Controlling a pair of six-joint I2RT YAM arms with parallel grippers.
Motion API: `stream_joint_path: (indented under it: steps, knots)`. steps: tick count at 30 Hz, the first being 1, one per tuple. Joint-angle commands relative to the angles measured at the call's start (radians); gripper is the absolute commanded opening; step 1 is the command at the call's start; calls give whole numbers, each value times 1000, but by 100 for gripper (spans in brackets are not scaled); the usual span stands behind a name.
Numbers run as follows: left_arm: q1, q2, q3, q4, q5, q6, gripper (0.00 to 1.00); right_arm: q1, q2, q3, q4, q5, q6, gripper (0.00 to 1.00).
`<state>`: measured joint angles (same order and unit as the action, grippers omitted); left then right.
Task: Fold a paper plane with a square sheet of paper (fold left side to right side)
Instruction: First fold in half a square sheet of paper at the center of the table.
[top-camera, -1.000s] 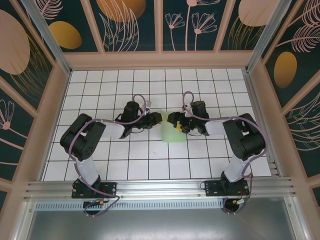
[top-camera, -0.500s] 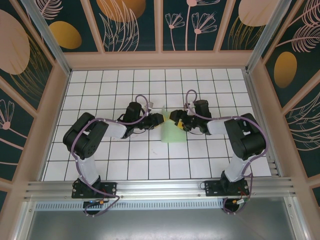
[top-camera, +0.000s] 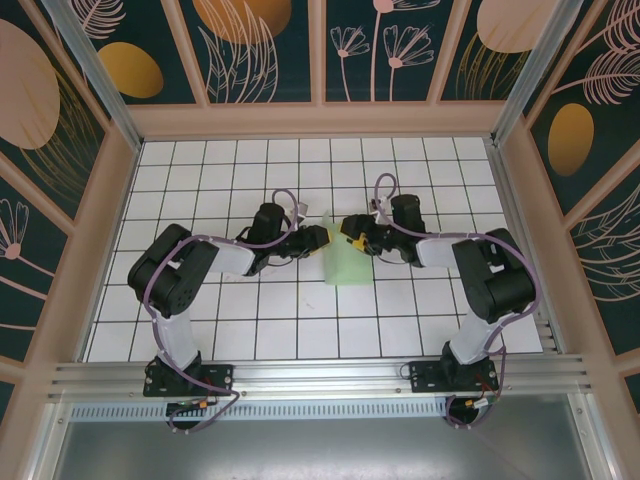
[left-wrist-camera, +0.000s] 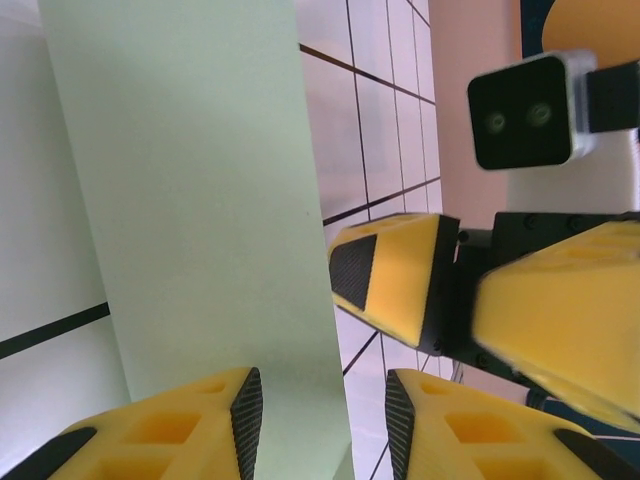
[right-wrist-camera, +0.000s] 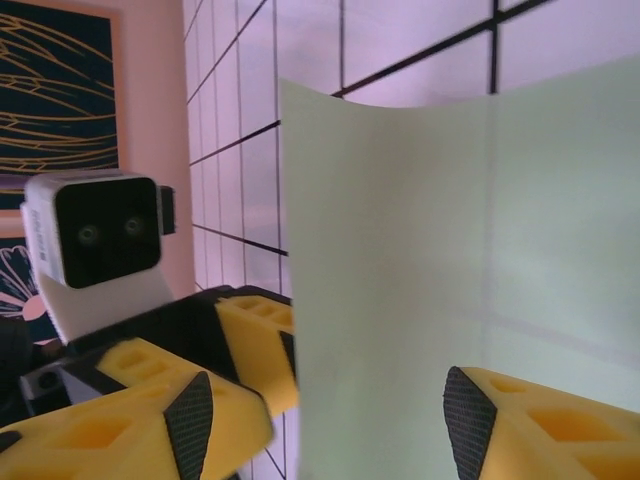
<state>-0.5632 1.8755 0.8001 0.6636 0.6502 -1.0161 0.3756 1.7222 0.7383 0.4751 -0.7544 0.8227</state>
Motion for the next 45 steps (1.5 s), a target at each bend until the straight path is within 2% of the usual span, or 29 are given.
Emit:
stream_joint_path:
  steps: [1, 8, 13, 28, 39, 45]
  knots:
    - [-10, 24, 25, 34, 11, -9, 41, 17, 41, 58, 25, -23, 8, 64]
    - [-10, 25, 24, 34, 11, -9, 41, 34, 105, 113, 9, -16, 17, 59]
    - [-11, 24, 24, 34, 11, -9, 41, 42, 135, 140, -9, -14, 14, 50]
    - [-12, 22, 24, 33, 12, -8, 41, 42, 145, 170, -95, 11, -45, 1]
    - [-11, -50, 27, -53, -26, 39, 46, 23, 132, 175, -166, 43, -105, 0]
    - [-12, -112, 42, -220, -142, 112, 54, -5, 111, 176, -242, 71, -169, 0]
